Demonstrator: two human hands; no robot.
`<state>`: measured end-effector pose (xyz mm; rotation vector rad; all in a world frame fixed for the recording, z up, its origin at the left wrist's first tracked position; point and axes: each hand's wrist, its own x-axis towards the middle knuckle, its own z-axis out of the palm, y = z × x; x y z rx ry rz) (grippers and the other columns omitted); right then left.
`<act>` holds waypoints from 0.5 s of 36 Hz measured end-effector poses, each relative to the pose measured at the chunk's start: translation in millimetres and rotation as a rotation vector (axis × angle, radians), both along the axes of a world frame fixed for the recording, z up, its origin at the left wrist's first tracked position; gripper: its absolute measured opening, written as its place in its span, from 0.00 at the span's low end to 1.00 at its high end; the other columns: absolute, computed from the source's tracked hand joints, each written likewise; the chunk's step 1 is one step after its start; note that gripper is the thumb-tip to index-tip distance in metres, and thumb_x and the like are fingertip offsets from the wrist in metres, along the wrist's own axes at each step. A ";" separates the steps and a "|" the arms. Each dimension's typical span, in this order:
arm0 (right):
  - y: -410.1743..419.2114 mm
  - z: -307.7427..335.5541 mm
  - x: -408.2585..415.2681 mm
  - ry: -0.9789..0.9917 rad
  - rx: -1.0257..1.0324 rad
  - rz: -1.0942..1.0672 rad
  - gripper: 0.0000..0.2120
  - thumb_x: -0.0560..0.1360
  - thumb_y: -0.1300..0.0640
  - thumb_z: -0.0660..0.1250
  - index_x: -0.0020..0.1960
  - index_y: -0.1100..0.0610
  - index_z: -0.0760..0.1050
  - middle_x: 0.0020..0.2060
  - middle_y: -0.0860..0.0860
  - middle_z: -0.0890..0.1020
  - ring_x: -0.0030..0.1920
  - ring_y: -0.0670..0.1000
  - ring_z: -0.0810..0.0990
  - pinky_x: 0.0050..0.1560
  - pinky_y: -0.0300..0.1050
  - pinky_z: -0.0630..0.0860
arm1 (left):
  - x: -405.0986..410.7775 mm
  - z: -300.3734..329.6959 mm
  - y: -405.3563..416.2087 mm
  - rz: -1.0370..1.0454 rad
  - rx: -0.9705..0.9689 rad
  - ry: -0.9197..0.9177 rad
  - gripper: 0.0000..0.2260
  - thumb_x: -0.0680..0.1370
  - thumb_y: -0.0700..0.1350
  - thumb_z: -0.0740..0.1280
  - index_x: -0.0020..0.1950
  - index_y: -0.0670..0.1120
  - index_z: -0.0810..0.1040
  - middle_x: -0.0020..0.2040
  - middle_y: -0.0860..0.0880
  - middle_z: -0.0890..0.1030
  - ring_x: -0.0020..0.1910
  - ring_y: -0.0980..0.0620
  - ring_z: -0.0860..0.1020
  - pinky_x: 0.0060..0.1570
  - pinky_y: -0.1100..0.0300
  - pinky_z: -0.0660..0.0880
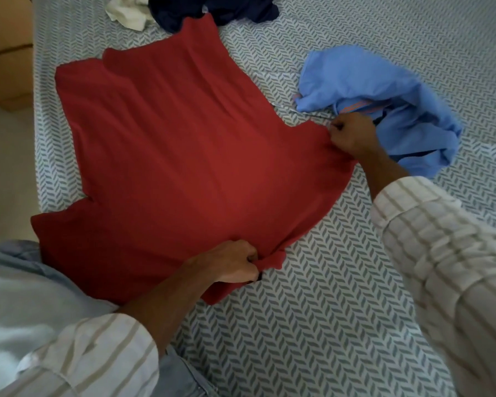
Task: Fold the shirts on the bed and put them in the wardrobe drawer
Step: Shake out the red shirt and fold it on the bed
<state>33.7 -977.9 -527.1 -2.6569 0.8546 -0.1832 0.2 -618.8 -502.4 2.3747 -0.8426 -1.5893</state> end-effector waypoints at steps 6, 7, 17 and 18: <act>3.7 13.1 14.6 0.274 0.176 0.057 0.23 0.70 0.48 0.77 0.58 0.61 0.79 0.54 0.58 0.82 0.57 0.61 0.80 0.54 0.49 0.76 | -0.2 -1.0 0.4 0.007 -0.001 -0.005 0.04 0.72 0.46 0.67 0.42 0.56 0.76 0.45 0.53 0.79 0.44 0.54 0.79 0.38 0.59 0.72; 1.8 15.2 15.1 0.308 0.184 0.061 0.26 0.68 0.49 0.79 0.62 0.60 0.78 0.58 0.58 0.81 0.59 0.61 0.79 0.58 0.51 0.76 | -0.7 -1.3 0.0 0.008 -0.001 -0.011 0.04 0.72 0.46 0.67 0.41 0.56 0.75 0.45 0.53 0.79 0.43 0.54 0.78 0.37 0.59 0.71; 10.4 7.4 6.1 -0.006 -0.085 -0.376 0.23 0.74 0.60 0.65 0.68 0.54 0.67 0.68 0.59 0.71 0.69 0.63 0.68 0.64 0.66 0.67 | -2.1 -5.1 0.6 0.016 -0.020 -0.013 0.05 0.73 0.46 0.67 0.40 0.56 0.74 0.45 0.53 0.79 0.43 0.54 0.78 0.36 0.60 0.70; 9.7 3.6 3.0 0.029 -0.043 -0.358 0.23 0.74 0.60 0.64 0.68 0.53 0.68 0.68 0.58 0.71 0.70 0.63 0.68 0.65 0.67 0.67 | -2.6 -6.4 1.1 0.016 -0.021 -0.014 0.05 0.73 0.46 0.67 0.40 0.56 0.74 0.45 0.53 0.79 0.43 0.54 0.78 0.36 0.60 0.71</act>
